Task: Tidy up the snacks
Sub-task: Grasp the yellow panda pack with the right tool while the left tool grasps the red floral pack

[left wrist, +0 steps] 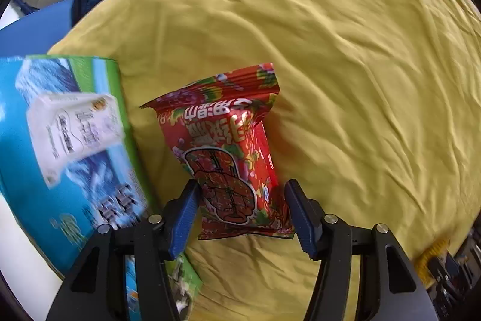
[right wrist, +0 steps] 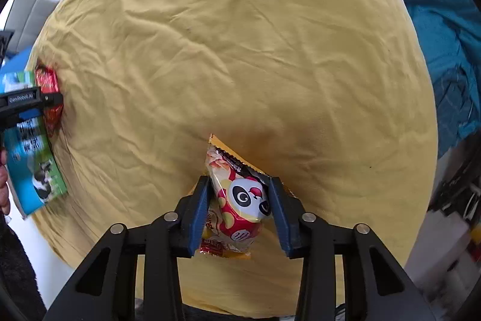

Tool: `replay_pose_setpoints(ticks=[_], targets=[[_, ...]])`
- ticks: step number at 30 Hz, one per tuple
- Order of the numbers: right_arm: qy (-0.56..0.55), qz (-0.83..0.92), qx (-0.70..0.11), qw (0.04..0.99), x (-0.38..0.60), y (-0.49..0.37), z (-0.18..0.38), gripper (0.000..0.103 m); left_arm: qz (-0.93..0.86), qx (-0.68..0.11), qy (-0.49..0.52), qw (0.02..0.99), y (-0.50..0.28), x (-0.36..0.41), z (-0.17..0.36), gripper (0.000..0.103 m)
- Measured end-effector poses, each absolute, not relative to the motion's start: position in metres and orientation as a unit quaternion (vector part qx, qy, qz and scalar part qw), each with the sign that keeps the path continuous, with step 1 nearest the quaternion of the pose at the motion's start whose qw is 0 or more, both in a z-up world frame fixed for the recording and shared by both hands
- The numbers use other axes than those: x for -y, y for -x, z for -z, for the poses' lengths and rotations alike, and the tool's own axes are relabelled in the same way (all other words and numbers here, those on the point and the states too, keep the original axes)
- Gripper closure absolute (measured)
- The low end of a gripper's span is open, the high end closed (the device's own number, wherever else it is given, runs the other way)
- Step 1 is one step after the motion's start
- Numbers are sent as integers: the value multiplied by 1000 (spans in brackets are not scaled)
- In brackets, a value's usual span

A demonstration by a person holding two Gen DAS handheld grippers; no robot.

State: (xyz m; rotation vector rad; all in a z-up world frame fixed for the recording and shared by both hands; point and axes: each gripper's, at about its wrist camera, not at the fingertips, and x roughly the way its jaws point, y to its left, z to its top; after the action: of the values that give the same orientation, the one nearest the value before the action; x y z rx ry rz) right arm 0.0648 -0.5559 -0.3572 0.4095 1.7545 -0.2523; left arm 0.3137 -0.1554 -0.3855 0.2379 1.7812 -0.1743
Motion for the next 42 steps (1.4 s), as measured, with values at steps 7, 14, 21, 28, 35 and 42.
replay_pose_setpoints(ticks=[7, 14, 21, 28, 35, 42], targets=[[-177, 107, -764, 611, 552, -67, 357, 62, 127, -770, -112, 615, -271, 172, 381, 45], [-219, 117, -751, 612, 575, -63, 345, 42, 108, -792, 36, 600, -283, 122, 380, 43], [-267, 117, -742, 604, 580, -52, 348, 33, 99, -804, 14, 586, -287, 127, 407, 43], [-380, 148, -718, 564, 593, -42, 367, 36, 99, -784, -1, 613, -284, 145, 418, 56], [-217, 95, -757, 608, 543, -59, 361, 56, 140, -776, -73, 610, -222, 161, 415, 58], [-53, 61, -773, 629, 499, -67, 350, 54, 152, -777, -105, 602, -164, 153, 422, 58]])
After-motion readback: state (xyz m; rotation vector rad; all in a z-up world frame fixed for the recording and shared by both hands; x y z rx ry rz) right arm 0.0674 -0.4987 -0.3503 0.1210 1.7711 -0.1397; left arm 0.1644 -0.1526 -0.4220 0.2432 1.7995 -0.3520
